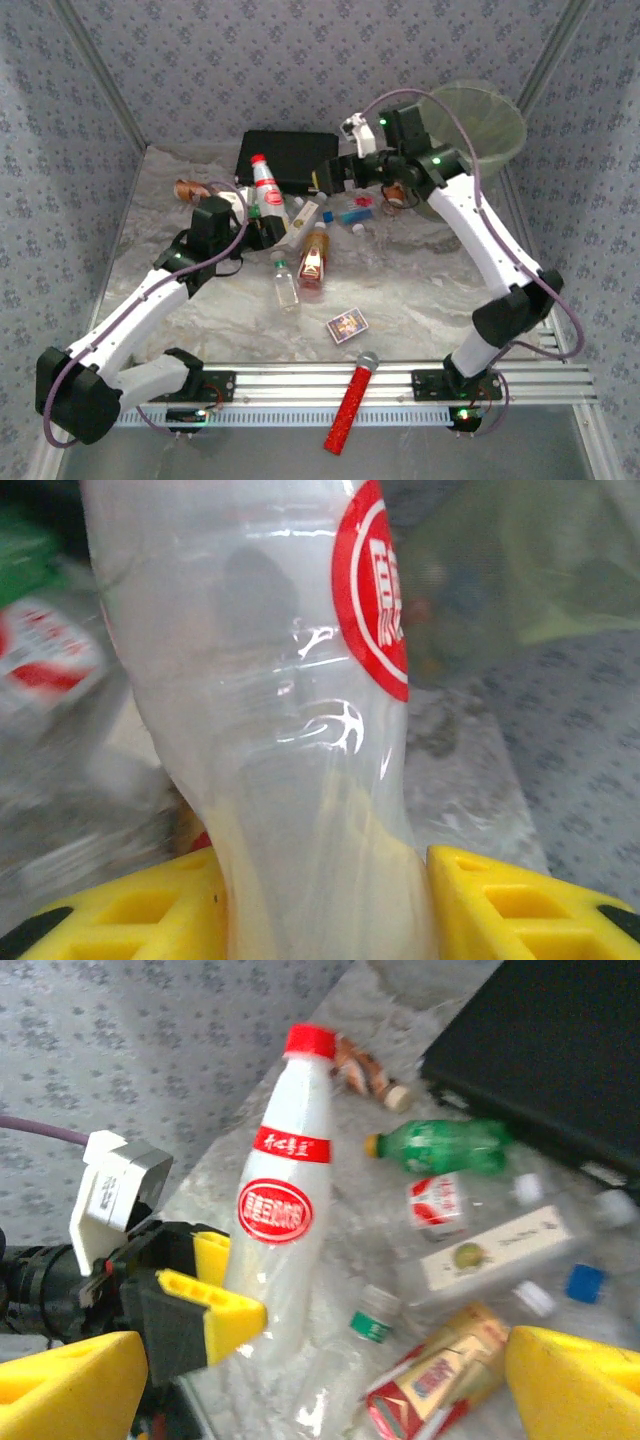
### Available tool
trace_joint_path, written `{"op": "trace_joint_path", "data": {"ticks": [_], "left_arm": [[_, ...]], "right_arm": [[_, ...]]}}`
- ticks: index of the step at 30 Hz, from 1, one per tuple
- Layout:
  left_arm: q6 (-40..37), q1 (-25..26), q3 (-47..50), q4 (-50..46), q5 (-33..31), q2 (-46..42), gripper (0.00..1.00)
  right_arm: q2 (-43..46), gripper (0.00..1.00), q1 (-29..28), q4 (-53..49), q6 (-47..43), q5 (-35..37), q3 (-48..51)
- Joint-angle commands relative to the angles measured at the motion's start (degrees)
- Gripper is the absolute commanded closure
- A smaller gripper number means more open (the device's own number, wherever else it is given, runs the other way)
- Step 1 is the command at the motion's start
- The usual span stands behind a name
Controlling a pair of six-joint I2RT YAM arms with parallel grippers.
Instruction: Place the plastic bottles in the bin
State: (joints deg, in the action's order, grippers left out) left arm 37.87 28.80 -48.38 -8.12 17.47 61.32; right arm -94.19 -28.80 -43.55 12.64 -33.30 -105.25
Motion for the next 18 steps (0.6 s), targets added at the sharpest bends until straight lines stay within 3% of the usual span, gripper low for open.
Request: {"op": "trace_joint_path", "data": {"ticks": [1,5,11,14,18], "left_arm": [[-5.26,0.32,-2.91,9.56,10.06,0.82,0.51],[-4.73,1.44,-2.89,16.1,14.17,2.51,0.52],[-4.77,2.69,-5.4,18.69,17.92,5.67,0.54],[-5.11,3.04,-6.77,17.8,17.92,7.03,0.56],[-4.91,3.19,-7.25,17.99,17.7,7.8,0.56]], "right_arm": [[-2.65,0.05,-1.37,5.6,5.05,-9.05,-1.8],[-5.59,0.04,-1.44,9.56,7.5,-12.63,-2.1],[-9.0,0.06,-1.1,13.36,9.97,-16.0,-3.4],[-9.26,0.12,-0.82,13.8,10.46,-16.76,-3.56],[-8.82,0.27,-0.26,12.64,10.16,-15.92,-3.39]]}}
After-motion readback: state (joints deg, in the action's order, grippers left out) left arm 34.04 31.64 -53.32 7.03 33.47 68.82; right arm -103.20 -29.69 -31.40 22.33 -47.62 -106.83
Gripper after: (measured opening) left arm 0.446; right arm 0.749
